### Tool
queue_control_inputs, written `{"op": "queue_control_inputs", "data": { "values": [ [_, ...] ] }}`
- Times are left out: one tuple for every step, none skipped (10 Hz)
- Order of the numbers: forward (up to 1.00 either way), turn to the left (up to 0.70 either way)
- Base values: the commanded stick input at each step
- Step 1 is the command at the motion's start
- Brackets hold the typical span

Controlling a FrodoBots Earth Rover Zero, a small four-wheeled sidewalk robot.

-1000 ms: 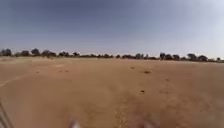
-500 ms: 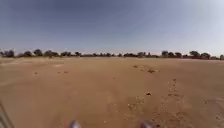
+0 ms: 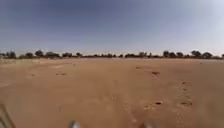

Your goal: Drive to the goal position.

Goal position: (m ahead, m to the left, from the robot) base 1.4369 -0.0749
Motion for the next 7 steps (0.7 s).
{"op": "queue_control_inputs", "data": {
  "values": [
    [0.70,0.00],
    [0.70,0.00],
    [0.70,0.00],
    [0.70,0.00],
    [0.70,0.00],
    [0.70,0.00],
    [0.70,0.00]
  ]
}}
